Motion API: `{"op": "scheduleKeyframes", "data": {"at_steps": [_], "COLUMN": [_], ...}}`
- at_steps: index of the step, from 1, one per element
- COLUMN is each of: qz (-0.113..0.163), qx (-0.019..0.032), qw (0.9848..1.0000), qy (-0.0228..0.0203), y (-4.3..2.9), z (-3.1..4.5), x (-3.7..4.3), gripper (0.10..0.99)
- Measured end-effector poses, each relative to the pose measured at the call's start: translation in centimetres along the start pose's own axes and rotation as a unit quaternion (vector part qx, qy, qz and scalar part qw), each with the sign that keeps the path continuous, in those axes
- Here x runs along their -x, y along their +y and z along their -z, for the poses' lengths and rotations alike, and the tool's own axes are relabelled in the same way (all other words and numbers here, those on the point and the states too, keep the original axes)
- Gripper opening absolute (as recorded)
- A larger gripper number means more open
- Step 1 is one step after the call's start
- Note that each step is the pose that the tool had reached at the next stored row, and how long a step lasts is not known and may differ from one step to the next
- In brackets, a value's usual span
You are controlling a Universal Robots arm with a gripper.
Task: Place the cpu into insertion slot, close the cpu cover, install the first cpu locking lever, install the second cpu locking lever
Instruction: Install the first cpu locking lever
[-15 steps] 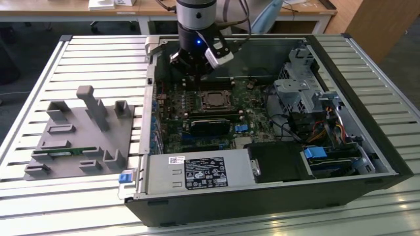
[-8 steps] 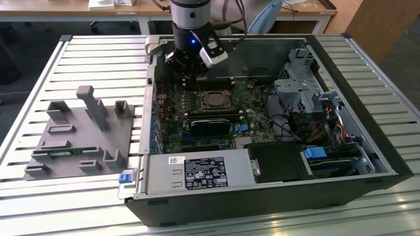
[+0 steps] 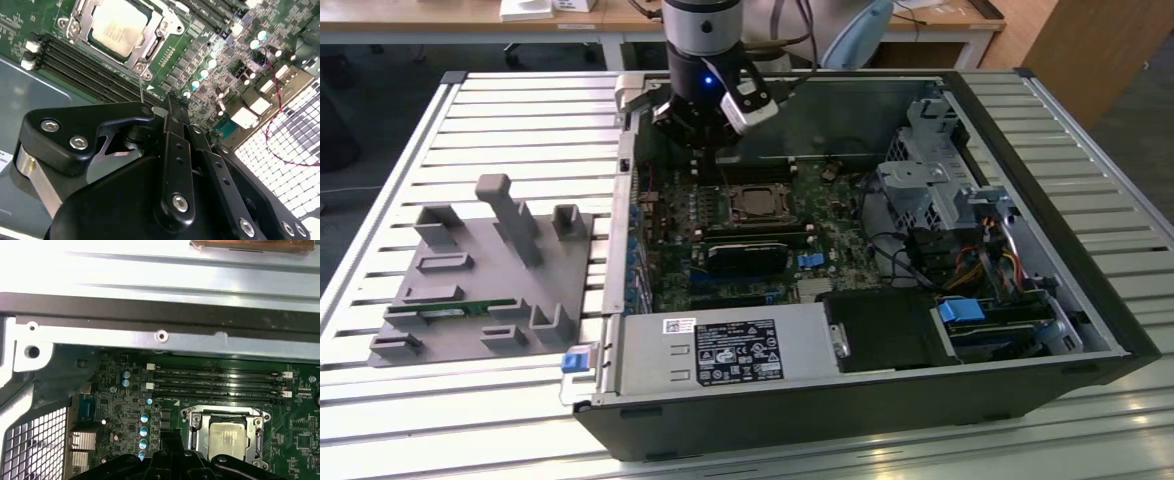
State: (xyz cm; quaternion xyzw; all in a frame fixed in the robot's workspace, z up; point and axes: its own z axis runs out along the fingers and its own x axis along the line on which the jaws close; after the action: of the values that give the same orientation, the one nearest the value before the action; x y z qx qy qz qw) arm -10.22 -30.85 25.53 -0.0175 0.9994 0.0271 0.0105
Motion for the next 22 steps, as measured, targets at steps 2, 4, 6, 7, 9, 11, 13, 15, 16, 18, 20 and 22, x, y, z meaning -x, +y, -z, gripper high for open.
{"op": "scheduleKeyframes", "data": {"at_steps": [2, 4, 6, 7, 9, 11, 13, 15, 16, 18, 20, 22], "qz": [0.0, 0.0, 0.0, 0.0, 0.0, 0.0, 0.0, 0.0, 0.0, 0.0, 0.0, 0.0], "qx": [0.0, 0.0, 0.0, 0.0, -0.0001, 0.0, 0.0, 0.0, 0.0, 0.0, -0.0001, 0.0], "qw": [1.0, 1.0, 1.0, 1.0, 1.0, 1.0, 1.0, 1.0, 1.0, 1.0, 1.0, 1.0], "qy": [0.0, 0.0, 0.0, 0.0, 0.0001, 0.0, 0.0, 0.0, 0.0, 0.0001, 0.0001, 0.0], "y": [0.29, 0.54, 0.76, 0.87, 1.04, 1.13, 1.14, 1.15, 1.15, 1.15, 1.15, 1.14], "z": [-0.06, -0.11, -0.15, -0.17, -0.21, -0.25, -0.25, -0.26, -0.26, -0.26, -0.26, -0.27], "x": [-0.04, -0.08, -0.11, -0.12, -0.12, -0.12, -0.12, -0.12, -0.12, -0.11, -0.02, 0.2], "gripper": [0.106, 0.106, 0.106, 0.106, 0.106, 0.106, 0.106, 0.106, 0.106, 0.106, 0.106, 0.106]}}
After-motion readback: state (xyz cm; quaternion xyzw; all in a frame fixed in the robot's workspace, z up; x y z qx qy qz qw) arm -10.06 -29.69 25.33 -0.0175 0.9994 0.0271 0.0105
